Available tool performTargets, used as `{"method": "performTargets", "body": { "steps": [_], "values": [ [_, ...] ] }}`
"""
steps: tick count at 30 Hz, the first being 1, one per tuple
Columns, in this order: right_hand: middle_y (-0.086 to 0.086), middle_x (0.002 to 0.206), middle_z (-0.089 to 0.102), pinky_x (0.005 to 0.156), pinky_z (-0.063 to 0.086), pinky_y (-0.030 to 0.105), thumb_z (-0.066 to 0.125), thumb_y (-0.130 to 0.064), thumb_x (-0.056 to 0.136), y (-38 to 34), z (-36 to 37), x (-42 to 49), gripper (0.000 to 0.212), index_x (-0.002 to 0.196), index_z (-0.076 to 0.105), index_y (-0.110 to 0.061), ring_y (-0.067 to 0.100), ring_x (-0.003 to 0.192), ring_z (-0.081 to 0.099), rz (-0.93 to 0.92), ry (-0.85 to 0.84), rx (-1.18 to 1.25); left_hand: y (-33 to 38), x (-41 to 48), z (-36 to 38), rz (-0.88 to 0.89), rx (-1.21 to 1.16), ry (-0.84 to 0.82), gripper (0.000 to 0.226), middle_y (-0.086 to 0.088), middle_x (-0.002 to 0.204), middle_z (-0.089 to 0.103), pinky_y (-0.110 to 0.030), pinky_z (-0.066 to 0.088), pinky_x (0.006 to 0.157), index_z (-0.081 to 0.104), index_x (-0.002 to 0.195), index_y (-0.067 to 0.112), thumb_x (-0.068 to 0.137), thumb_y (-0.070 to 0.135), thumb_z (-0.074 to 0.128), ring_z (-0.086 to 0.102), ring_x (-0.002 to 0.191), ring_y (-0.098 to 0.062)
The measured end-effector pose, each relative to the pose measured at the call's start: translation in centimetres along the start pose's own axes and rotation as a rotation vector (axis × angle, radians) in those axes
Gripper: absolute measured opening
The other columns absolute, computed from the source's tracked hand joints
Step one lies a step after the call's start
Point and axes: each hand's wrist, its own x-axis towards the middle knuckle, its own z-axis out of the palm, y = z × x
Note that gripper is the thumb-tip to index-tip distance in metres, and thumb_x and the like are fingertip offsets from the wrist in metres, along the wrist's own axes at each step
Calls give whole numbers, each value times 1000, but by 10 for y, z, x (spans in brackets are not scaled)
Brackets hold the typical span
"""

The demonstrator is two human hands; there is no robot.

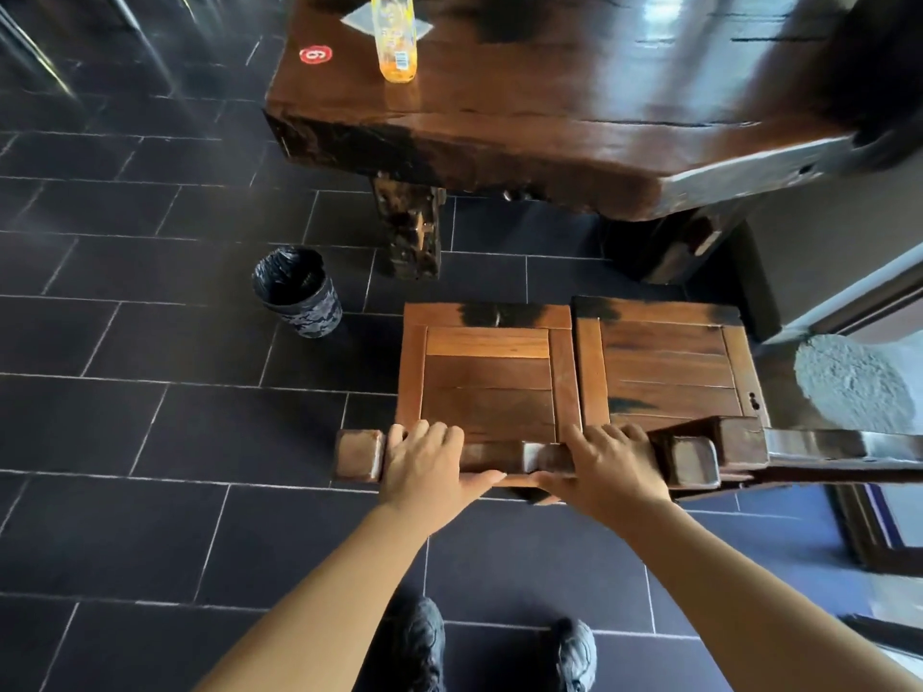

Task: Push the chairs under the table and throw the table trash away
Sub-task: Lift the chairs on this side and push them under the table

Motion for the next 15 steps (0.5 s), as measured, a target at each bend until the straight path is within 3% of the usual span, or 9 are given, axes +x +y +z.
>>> {"method": "performTargets", "body": {
  "steps": [3, 9, 15],
  "values": [
    [2, 114, 64, 101, 35, 53, 36, -85, 67, 1, 8, 2, 79, 110, 61, -24, 28, 115, 57, 1, 3, 9, 1, 1, -2, -33, -10, 34, 76, 4, 97, 66, -44, 38, 90, 60, 94, 20, 74, 88, 31, 57, 94, -21],
    [-1, 103, 70, 92, 40, 42, 21, -92, 67, -2, 1, 2, 88, 100, 61, -21, 22, 106, 63, 26, -31, -22, 1, 4, -1, -55, 23, -9, 83, 3, 91, 64, -44, 37, 88, 60, 88, 20, 71, 92, 24, 57, 93, -22],
    [-4, 111, 69, 100, 35, 40, 34, -90, 69, 0, 0, 7, 80, 102, 63, -23, 20, 113, 59, 22, -79, 39, 0, 5, 3, -61, 49, 0, 86, 5, 93, 65, -43, 40, 87, 63, 90, 21, 70, 94, 22, 58, 91, -21]
  ]
}}
